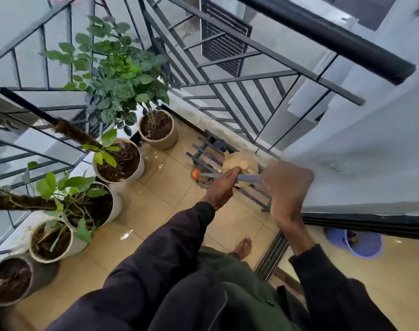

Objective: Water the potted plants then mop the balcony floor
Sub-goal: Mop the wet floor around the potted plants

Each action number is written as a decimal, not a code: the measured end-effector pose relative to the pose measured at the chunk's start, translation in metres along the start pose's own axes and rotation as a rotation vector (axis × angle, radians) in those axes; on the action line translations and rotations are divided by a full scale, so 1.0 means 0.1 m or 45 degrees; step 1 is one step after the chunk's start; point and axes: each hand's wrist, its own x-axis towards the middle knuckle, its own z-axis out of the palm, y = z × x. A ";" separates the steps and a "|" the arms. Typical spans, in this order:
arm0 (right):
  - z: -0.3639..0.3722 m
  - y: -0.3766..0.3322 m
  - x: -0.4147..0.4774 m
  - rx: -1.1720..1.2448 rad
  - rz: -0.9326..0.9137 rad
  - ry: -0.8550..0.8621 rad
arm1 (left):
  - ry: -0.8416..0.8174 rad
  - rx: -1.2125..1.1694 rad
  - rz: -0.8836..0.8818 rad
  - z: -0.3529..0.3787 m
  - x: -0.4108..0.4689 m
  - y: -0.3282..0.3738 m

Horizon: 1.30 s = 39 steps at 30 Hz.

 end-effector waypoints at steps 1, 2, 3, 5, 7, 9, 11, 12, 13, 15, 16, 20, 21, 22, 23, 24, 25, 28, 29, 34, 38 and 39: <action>0.05 0.07 -0.07 -0.043 0.022 0.024 | -0.069 -0.020 -0.016 -0.05 0.04 -0.10; 0.10 0.13 -0.13 -0.086 0.026 0.042 | -0.152 -0.032 -0.004 -0.09 0.09 -0.21; 0.13 0.19 -0.14 -0.121 0.020 0.050 | -0.227 -0.028 -0.004 -0.14 0.13 -0.28; 0.19 0.21 -0.07 -0.137 0.016 0.042 | -0.276 -0.023 -0.041 -0.17 0.18 -0.32; 0.25 0.13 0.12 -0.124 0.001 0.030 | -0.219 -0.088 -0.107 -0.14 0.24 -0.27; 0.34 0.04 0.32 -0.103 0.005 0.012 | -0.162 -0.125 -0.180 -0.13 0.31 -0.21; 0.42 -0.02 0.47 -0.060 0.021 -0.038 | -0.035 -0.105 -0.210 -0.14 0.38 -0.25; 0.47 -0.03 0.52 -0.041 0.027 -0.066 | -0.008 -0.180 -0.268 -0.10 0.38 -0.34; 0.51 -0.03 0.57 -0.028 0.036 -0.092 | 0.037 -0.285 -0.299 -0.04 0.34 -0.44; 0.60 -0.04 0.61 0.007 0.068 -0.137 | 0.069 -0.246 -0.385 -0.04 0.32 -0.50; 0.64 -0.05 0.62 0.031 0.090 -0.156 | 0.050 -0.145 -0.361 -0.13 0.27 -0.48; 0.75 -0.06 0.63 0.058 0.158 -0.198 | -0.112 -0.073 -0.228 -0.38 -0.11 -0.38; 0.75 -0.06 0.61 0.046 0.169 -0.198 | -0.100 -0.100 -0.233 -0.43 -0.19 -0.36; 0.74 -0.06 0.58 0.032 0.178 -0.194 | -0.104 -0.108 -0.244 -0.45 -0.26 -0.36; 0.75 -0.07 0.54 0.019 0.182 -0.189 | -0.117 -0.119 -0.264 -0.44 -0.30 -0.38; 0.75 -0.09 0.49 0.004 0.180 -0.183 | -0.130 -0.101 -0.256 -0.43 -0.35 -0.39; 0.75 -0.11 0.44 -0.008 0.171 -0.171 | -0.154 -0.079 -0.245 -0.41 -0.37 -0.40; 0.74 -0.22 0.38 -0.070 0.108 -0.128 | -0.117 -0.088 -0.139 -0.42 -0.34 -0.32; 0.73 -0.26 0.38 -0.103 0.075 -0.127 | -0.095 -0.122 -0.092 -0.42 -0.29 -0.31; 0.73 -0.32 0.39 -0.207 -0.039 -0.145 | -0.044 -0.268 -0.026 -0.48 0.05 -0.21; 0.82 -0.18 0.26 -0.184 -0.059 -0.079 | -0.049 -0.272 -0.074 -0.38 0.15 -0.30; 0.83 -0.14 0.24 -0.178 -0.049 -0.058 | -0.061 -0.270 -0.077 -0.35 0.14 -0.32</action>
